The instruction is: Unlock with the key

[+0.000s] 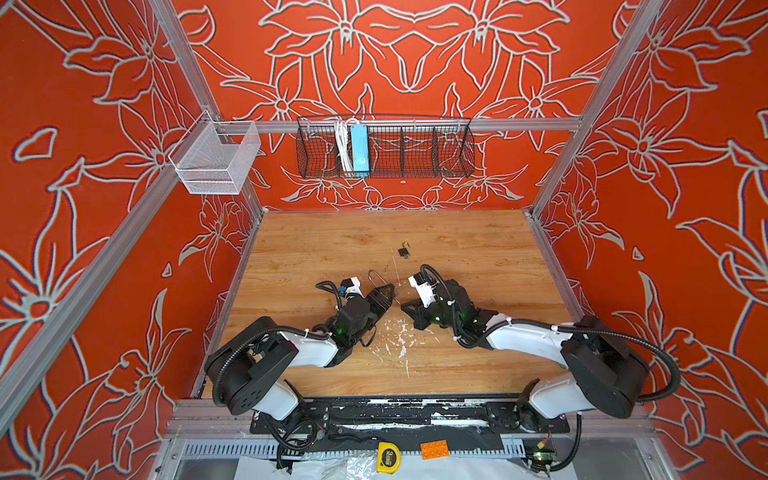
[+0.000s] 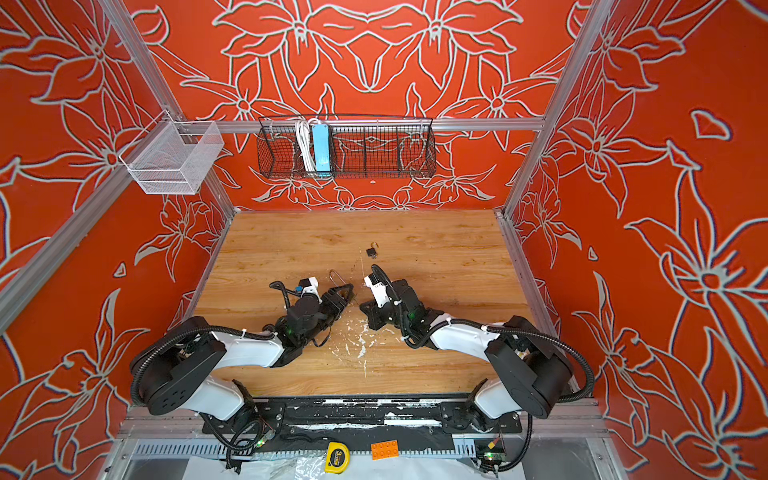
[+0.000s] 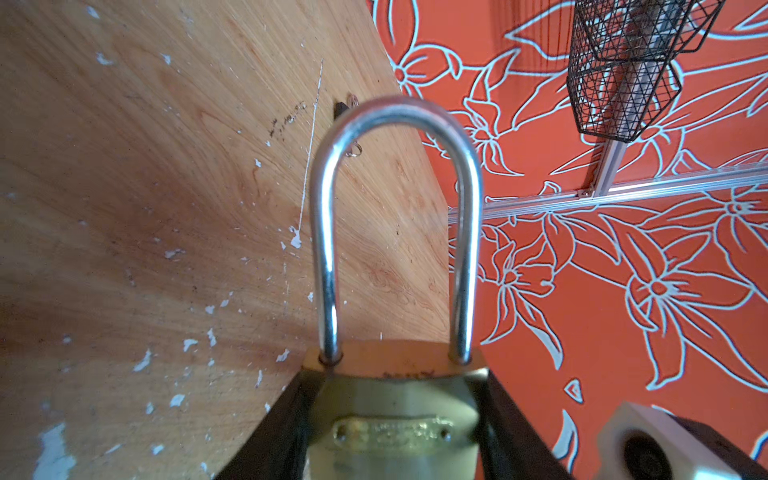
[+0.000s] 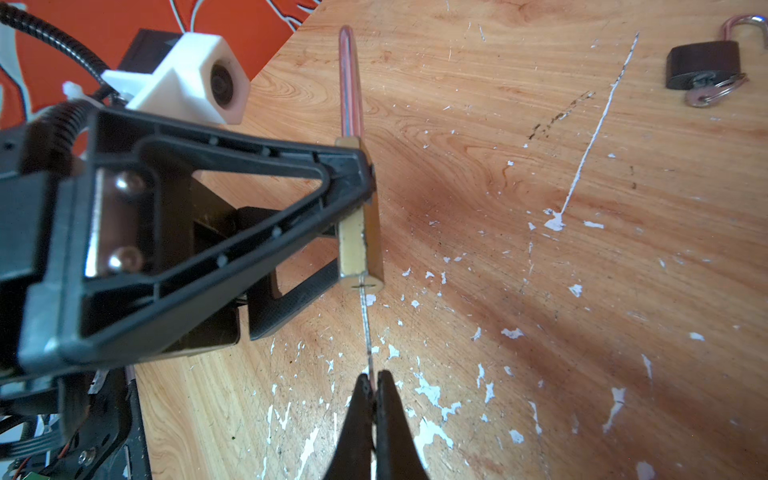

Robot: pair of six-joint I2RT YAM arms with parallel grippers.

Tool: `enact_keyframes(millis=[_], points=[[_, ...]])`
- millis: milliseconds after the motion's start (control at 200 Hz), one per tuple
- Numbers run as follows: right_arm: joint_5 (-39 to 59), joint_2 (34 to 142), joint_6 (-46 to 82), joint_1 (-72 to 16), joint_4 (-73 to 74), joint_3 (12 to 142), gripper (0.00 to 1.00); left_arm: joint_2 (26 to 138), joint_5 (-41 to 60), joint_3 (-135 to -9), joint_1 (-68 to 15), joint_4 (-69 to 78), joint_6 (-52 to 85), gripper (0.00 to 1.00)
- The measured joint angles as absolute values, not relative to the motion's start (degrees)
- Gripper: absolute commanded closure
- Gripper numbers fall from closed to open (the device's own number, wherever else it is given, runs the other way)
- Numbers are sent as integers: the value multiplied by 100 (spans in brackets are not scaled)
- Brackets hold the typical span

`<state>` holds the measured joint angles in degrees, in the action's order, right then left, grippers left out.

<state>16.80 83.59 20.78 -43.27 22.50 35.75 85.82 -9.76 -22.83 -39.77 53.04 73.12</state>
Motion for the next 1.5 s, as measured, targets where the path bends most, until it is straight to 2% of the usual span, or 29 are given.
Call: enact_keyframes(millis=[520, 721, 1031, 1496], points=[[1474, 8357, 2241, -4324, 2115, 3575, 100, 8952, -956, -2283, -4123, 5695, 7284, 100], [1378, 8300, 2377, -4309, 2056, 3551, 100, 9284, -1446, -2285, -4512, 6160, 7030, 100], [1225, 8237, 2438, -4309, 1911, 3328, 100, 10429, -2141, -2335, -4998, 7522, 7089, 100], [1094, 7813, 2342, -4309, 2043, 3253, 100, 10090, -2338, -2335, -5063, 7765, 6254, 100]])
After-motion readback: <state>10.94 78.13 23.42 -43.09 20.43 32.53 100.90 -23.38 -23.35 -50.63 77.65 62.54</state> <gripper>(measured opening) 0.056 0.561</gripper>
